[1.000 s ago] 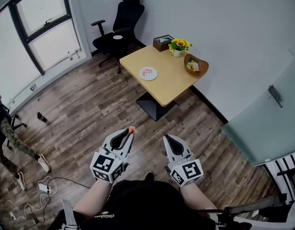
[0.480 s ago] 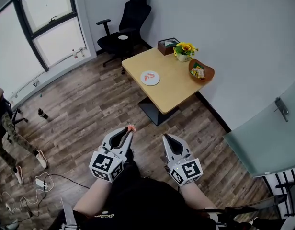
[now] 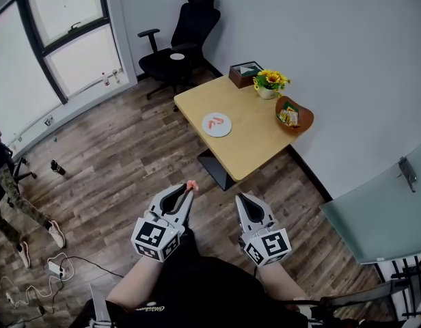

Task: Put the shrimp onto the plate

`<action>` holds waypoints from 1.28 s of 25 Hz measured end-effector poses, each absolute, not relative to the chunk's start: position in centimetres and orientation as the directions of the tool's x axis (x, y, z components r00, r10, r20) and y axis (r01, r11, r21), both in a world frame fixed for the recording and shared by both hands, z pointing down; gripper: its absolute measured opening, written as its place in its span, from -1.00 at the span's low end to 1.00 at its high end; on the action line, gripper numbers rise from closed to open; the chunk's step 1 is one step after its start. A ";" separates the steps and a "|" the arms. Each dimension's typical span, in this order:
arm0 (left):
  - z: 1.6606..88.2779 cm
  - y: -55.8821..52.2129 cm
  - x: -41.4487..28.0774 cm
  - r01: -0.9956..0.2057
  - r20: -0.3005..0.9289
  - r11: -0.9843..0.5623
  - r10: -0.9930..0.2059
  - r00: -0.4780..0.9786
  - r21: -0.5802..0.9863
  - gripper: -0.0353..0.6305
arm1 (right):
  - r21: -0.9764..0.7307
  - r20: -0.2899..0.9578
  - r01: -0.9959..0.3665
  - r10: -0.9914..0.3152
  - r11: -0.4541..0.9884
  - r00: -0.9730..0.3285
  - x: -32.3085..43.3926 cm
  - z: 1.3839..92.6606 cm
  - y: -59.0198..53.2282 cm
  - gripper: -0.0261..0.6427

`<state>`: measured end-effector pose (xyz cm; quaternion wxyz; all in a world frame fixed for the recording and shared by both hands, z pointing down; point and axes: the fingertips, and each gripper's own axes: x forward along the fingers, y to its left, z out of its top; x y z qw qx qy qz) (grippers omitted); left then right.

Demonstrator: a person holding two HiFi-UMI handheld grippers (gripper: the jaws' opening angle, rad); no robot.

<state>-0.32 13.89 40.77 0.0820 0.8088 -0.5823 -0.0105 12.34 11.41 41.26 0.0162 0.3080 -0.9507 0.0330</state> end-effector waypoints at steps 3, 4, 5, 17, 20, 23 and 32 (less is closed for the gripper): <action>40.4 10.9 -2.7 -0.940 0.082 -0.305 -0.944 0.319 0.150 -0.71 | -0.057 0.055 -0.592 -0.590 0.804 -0.806 10.2 40.8 8.4 -0.91; 40.2 9.9 -3.4 -0.940 0.083 -0.307 -0.943 0.322 0.150 -0.71 | -0.057 0.056 -0.596 -0.594 0.801 -0.803 9.4 40.5 7.4 -0.91; 40.0 8.8 -4.1 -0.938 0.084 -0.312 -0.942 0.326 0.150 -0.71 | -0.059 0.058 -0.602 -0.600 0.796 -0.798 8.8 40.3 6.3 -0.91; 38.9 -5.3 -13.6 -0.899 0.072 -0.404 -0.905 0.420 0.170 -0.71 | -0.033 0.079 -0.657 -0.654 0.753 -0.753 -1.8 38.3 -7.2 -0.91; 38.9 -8.4 -16.2 -0.886 0.073 -0.430 -0.892 0.447 0.172 -0.71 | -0.024 0.079 -0.662 -0.659 0.749 -0.748 -5.1 37.9 -10.4 -0.91; 38.8 -11.6 -18.3 -0.876 0.075 -0.448 -0.882 0.466 0.177 -0.71 | -0.020 0.079 -0.676 -0.673 0.737 -0.736 -7.3 37.6 -12.8 -0.91; 39.1 -16.4 -19.1 -0.852 0.077 -0.489 -0.857 0.509 0.188 -0.71 | -0.037 0.104 -0.716 -0.710 0.697 -0.696 -7.5 38.3 -16.5 -0.91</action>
